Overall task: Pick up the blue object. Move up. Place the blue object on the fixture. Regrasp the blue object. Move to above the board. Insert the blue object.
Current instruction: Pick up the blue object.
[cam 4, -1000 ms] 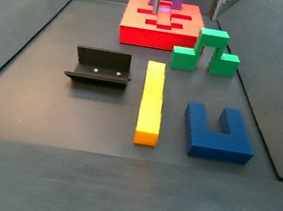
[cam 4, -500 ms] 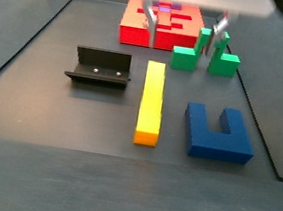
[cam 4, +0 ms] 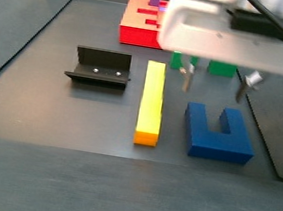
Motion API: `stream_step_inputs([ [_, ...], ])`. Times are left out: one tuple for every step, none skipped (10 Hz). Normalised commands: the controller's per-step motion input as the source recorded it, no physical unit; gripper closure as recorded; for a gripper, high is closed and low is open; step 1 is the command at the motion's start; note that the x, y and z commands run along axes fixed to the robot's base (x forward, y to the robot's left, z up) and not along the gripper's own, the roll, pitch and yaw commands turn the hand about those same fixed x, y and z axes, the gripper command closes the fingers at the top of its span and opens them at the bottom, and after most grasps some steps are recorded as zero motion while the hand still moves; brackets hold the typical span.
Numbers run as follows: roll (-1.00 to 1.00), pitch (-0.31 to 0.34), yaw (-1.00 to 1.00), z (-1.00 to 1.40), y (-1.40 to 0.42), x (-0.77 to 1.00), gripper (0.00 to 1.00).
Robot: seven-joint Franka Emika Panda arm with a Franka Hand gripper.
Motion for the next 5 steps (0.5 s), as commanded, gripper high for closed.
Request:
stream_step_inputs([
  [-0.25,-0.183,0.31,-0.03,0.2,-0.05,0.0],
  [0.0,-0.03,0.19,0.0,-0.09,0.27,0.0],
  [0.13,0.0,0.03,-0.08,-0.18,0.17,0.0],
  [0.19,0.0,0.0,-0.33,-0.23,0.0,0.0],
  [0.2,0.0,0.0,-0.43,-0.23,0.0,0.0],
])
